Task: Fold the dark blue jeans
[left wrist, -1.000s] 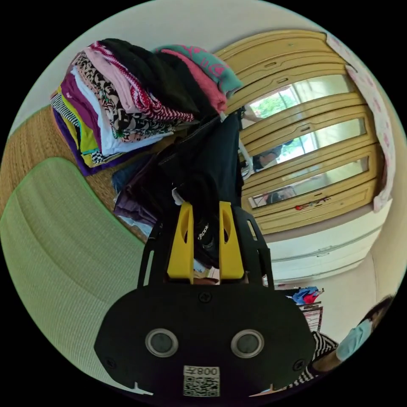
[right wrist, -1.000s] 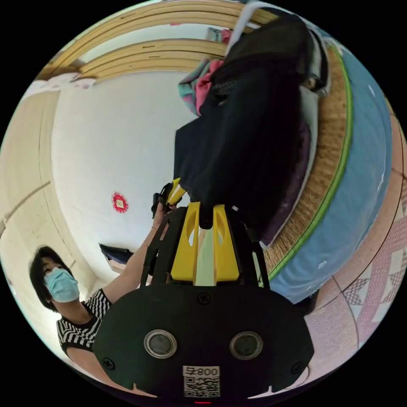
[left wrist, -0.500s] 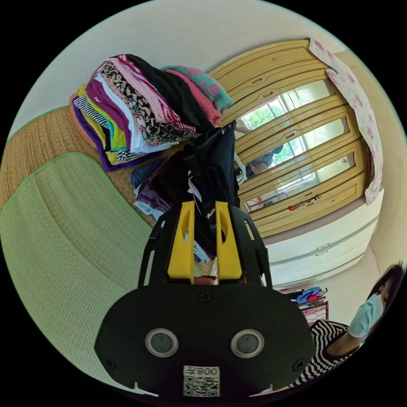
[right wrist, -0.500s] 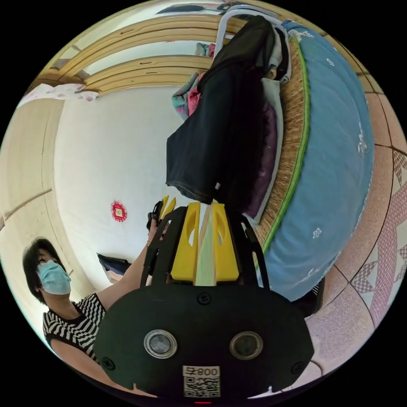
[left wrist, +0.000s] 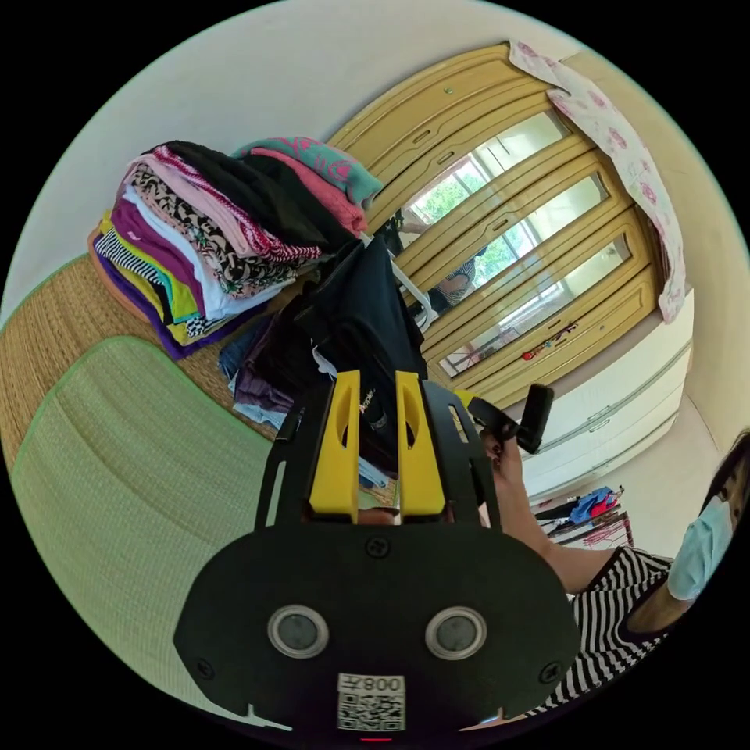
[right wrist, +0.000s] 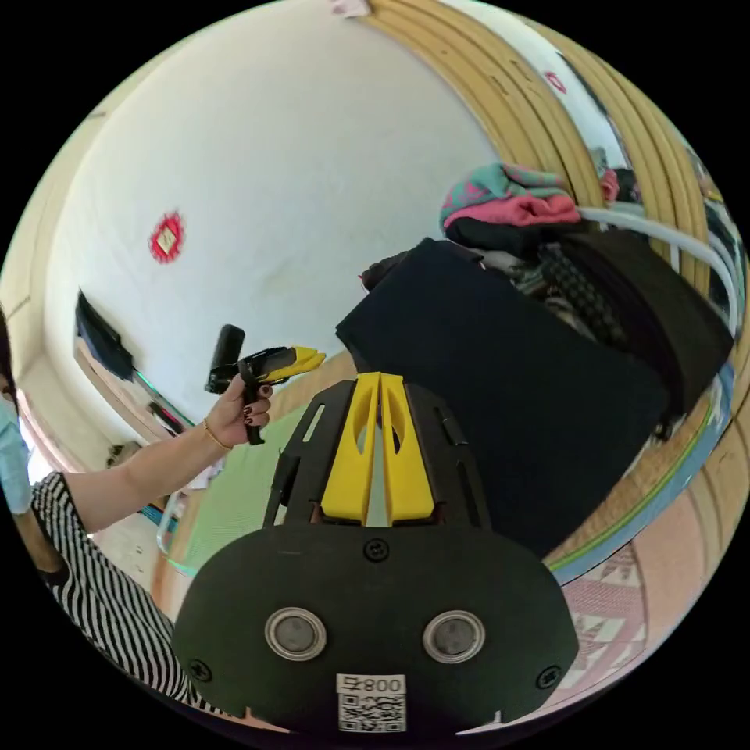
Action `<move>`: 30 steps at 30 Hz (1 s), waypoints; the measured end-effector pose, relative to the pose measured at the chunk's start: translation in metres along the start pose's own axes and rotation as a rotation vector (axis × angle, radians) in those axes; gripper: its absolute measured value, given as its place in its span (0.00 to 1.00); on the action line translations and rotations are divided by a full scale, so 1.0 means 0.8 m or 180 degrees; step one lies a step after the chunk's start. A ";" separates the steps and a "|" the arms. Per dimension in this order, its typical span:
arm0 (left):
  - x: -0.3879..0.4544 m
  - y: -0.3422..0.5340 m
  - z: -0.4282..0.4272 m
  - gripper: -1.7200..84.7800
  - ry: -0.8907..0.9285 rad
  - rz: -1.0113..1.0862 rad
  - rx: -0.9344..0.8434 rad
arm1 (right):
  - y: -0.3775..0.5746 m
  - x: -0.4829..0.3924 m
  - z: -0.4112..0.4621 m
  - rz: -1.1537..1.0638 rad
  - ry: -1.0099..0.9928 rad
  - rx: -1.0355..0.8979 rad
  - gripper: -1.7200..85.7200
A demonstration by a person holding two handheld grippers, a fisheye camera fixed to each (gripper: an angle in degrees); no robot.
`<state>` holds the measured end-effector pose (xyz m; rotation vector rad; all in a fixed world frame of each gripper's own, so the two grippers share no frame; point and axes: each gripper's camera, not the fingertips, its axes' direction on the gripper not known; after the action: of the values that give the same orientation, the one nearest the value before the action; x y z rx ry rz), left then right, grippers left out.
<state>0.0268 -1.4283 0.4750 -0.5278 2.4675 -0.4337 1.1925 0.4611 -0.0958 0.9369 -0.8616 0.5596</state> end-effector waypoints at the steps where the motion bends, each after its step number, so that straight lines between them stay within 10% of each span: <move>1: -0.001 -0.019 0.011 0.10 -0.0011 0.0029 -0.0022 | -0.028 -0.016 0.024 -0.0066 0.0205 -0.0026 0.02; 9: 0.014 -0.127 0.063 0.07 -0.0300 0.0139 -0.0454 | -0.143 -0.061 0.166 -0.0321 0.1053 -0.0627 0.02; 30: -0.002 -0.251 0.105 0.06 -0.0167 -0.0175 -0.0708 | -0.232 -0.072 0.284 -0.0084 0.0699 -0.0898 0.02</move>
<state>0.1325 -1.6177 0.4929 -0.6896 2.4692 -0.1645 1.2096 0.1691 -0.1579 0.6165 -0.7070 0.4928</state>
